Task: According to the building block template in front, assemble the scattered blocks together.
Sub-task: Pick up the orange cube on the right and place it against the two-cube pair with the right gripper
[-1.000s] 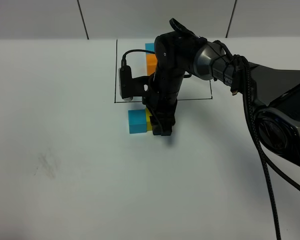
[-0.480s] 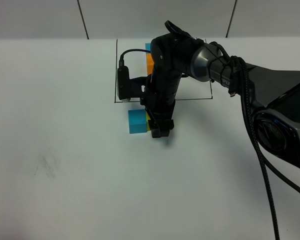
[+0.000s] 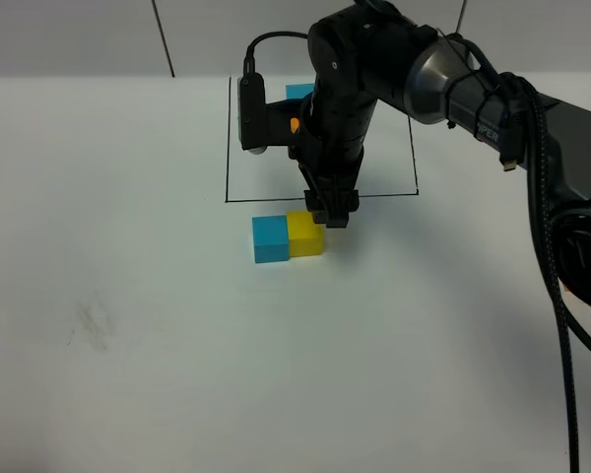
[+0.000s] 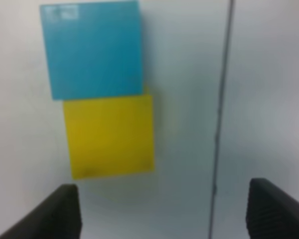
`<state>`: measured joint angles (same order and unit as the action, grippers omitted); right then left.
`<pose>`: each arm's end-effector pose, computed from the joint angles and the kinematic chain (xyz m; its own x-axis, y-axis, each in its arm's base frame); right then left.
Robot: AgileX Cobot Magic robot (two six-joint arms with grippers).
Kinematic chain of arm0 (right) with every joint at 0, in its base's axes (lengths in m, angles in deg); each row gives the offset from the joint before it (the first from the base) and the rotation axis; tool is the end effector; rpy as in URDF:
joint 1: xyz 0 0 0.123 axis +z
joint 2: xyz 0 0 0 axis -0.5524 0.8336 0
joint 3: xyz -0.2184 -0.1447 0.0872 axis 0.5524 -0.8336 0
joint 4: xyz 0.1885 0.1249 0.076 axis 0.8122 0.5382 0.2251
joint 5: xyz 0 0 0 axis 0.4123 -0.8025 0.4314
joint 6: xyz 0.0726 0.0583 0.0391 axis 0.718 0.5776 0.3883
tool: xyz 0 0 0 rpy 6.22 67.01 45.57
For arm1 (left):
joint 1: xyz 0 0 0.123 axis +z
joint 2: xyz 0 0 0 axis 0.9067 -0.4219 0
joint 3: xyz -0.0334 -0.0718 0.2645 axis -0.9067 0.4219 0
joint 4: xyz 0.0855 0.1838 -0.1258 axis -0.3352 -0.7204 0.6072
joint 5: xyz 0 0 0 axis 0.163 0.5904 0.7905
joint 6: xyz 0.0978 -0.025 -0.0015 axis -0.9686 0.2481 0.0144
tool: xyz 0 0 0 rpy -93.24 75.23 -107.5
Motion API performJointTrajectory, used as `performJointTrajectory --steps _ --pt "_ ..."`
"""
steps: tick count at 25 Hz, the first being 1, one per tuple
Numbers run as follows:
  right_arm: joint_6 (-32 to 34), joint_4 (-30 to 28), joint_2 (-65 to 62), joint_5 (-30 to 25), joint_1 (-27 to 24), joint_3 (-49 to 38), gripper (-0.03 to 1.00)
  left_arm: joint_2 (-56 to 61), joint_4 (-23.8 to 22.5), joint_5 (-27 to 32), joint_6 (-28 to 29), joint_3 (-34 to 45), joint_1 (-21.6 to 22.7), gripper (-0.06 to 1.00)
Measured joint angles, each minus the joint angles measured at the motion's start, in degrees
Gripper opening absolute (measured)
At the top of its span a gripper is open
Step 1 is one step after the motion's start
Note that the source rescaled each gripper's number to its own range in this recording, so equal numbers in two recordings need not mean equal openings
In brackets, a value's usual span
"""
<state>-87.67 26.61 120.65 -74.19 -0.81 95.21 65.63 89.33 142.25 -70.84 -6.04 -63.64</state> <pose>0.3955 0.2547 0.1776 0.0101 -0.9901 -0.1399 -0.9783 0.0191 -0.2061 -0.0004 -0.0079 0.2675 -0.4490 0.0127 -0.8934 0.0563 0.9983 -0.0141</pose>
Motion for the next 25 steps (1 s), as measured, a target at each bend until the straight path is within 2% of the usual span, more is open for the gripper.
performJointTrajectory --steps 2,4,8,10,15,19,25 --pt "1.02 -1.67 -0.94 -1.15 0.00 0.00 0.73 0.00 0.00 0.00 0.00 0.00 0.00 0.00" --pt "2.55 -3.29 -1.39 -2.53 0.00 0.00 0.62 0.00 0.00 0.00 0.00 0.00 0.00 0.00" --pt "5.08 -5.91 -1.74 -4.65 0.00 0.00 0.19 0.00 0.00 0.00 0.00 0.00 0.00 0.00" --pt "5.98 -6.63 -1.86 -5.02 0.00 0.00 0.07 0.00 0.00 0.00 0.00 0.00 0.00 0.00" --pt "8.31 -6.07 -1.91 -5.02 -1.32 0.00 0.02 0.00 0.00 0.00 0.00 0.00 0.00 0.00" --pt "8.77 -3.18 -1.91 -5.99 -4.80 0.00 0.01 0.00 0.00 0.00 0.00 0.00 0.00 0.00" --pt "9.04 -2.96 -3.75 -6.37 -10.09 -1.10 0.01 0.00 0.00 0.00 0.00 0.00 0.00 0.00"
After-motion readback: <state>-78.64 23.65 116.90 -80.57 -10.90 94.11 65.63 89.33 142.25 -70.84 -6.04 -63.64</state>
